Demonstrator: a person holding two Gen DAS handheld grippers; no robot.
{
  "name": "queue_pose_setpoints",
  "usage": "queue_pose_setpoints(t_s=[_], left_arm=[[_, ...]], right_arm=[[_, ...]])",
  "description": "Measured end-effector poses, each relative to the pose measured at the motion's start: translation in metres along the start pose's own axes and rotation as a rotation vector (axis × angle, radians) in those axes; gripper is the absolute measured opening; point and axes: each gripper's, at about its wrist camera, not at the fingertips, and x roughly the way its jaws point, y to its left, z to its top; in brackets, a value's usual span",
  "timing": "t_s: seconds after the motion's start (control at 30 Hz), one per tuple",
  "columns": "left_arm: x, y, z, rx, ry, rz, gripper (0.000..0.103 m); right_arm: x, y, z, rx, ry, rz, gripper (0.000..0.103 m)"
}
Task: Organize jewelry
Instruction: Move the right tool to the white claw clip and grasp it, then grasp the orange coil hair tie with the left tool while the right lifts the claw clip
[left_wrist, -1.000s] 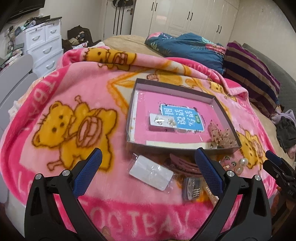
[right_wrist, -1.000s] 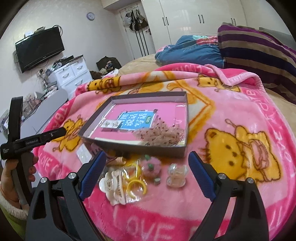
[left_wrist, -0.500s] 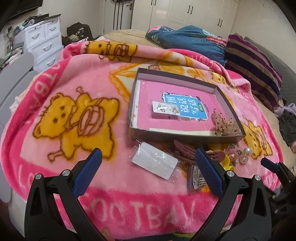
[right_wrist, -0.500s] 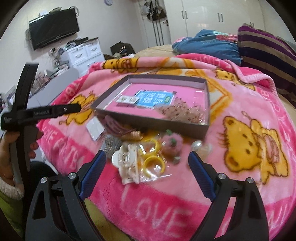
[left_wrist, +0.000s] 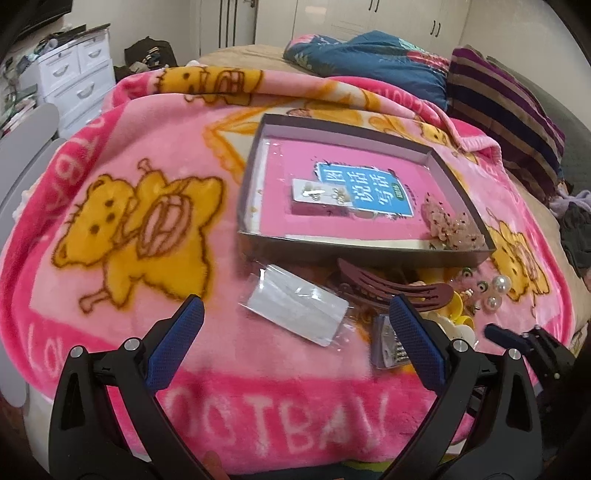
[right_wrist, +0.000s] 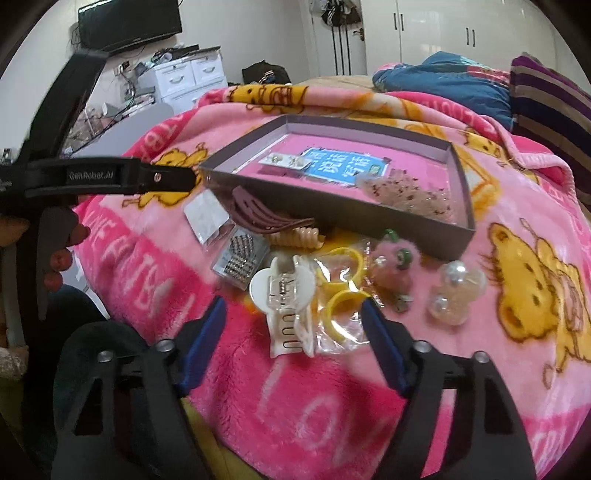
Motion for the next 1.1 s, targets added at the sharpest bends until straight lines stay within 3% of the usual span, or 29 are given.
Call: queue_pose_setpoints(t_s=[0.3, 0.6, 0.77, 0.9, 1.0, 1.07, 1.1], left_arm=[[0.014, -0.031, 0.002, 0.068, 0.039, -0.056, 0.094], [0.048, -0.067, 0.002, 0.167, 0.132, -0.115, 0.094], [0.063, -0.081, 0.001, 0.242, 0.147, -0.072, 0.094], [0.070, -0.080, 0.005, 0.223, 0.142, -0.055, 0.093], [0.070, -0.076, 0.006, 0.215, 0.135, -0.034, 0.069], [0.067, -0.070, 0.006, 0.195, 0.126, -0.047, 0.040], [0.066, -0.066, 0.007, 0.181, 0.119, -0.051, 0.031]], right_arm=[[0.015, 0.000, -0.004, 0.005, 0.021, 0.039, 0.024], [-0.015, -0.029, -0.017, 0.061, 0.015, 0.058, 0.021], [-0.037, -0.045, -0.028, 0.089, 0.005, 0.049, 0.021], [-0.051, -0.055, -0.033, 0.114, -0.006, 0.034, 0.021], [-0.057, -0.066, -0.032, 0.140, -0.022, 0.029, 0.021], [-0.060, -0.071, -0.030, 0.155, -0.033, 0.022, 0.021], [-0.062, -0.074, -0.029, 0.162, -0.040, 0.020, 0.021]])
